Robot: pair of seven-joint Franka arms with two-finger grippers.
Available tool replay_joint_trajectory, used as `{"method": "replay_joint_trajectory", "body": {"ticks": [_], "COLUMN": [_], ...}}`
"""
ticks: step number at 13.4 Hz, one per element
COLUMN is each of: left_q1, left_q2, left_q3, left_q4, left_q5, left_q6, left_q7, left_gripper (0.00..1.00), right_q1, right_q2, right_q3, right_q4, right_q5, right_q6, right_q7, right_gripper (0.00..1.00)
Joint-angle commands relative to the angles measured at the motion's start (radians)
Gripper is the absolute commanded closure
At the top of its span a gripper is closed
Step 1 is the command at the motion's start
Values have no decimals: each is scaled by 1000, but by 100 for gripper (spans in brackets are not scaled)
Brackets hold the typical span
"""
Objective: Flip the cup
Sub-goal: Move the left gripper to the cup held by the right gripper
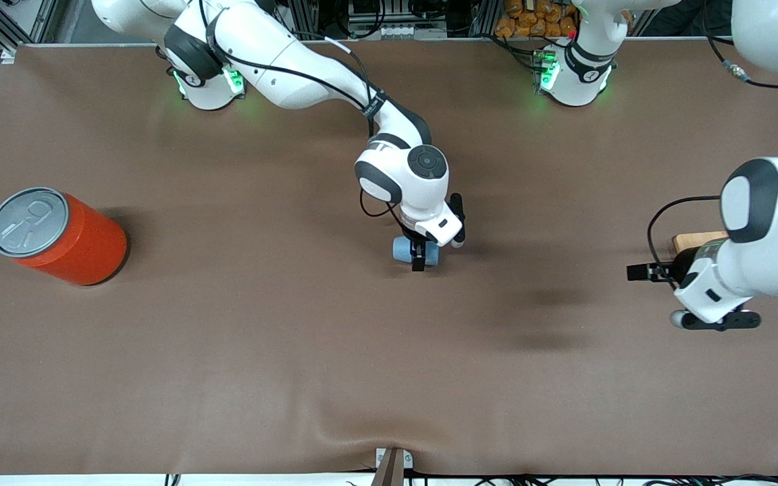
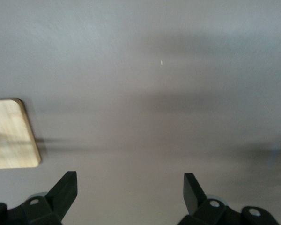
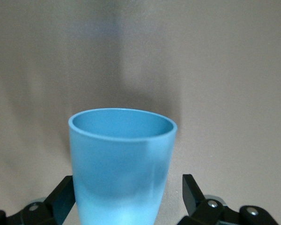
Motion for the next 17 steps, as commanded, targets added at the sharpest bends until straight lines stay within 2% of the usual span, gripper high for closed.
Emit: {"method": "replay_joint_trajectory", "body": {"ticks": [1, 3, 6, 8, 11, 13, 16, 17], "left_q1": [-5, -20, -95, -141, -218, -274, -348, -360], "left_q2": [57, 113, 169, 214, 257, 260, 276, 280], "left_q3": [-17, -15, -17, -15, -15, -15, -15, -15], "left_q4": [-17, -21, -26, -26, -23, -21, -21, -21], "left_q5": [-122, -376, -432, -542, -664, -702, -741, -744], "left_q6": [-10, -3, 81, 152, 271, 336, 423, 456], "left_q7": [16, -13, -136, -170, -219, -245, -251, -266], "left_gripper": [0, 0, 0, 0, 0, 0, 0, 0], "right_q1": [-5, -9, -13, -21, -103, -184, -388, -447], "right_q2": [-5, -33, -85, -133, -183, -238, -297, -338], "right_q3": [0, 1, 12, 46, 75, 78, 80, 84], "right_q4": [26, 26, 25, 26, 34, 34, 34, 34], "right_q5": [-12, -4, 1, 10, 74, 102, 217, 226], "right_q6": [-14, -21, -101, -171, -268, -270, -268, -270], "right_q7": [13, 7, 4, 6, 7, 7, 4, 4], "right_gripper": [0, 0, 0, 0, 0, 0, 0, 0]}}
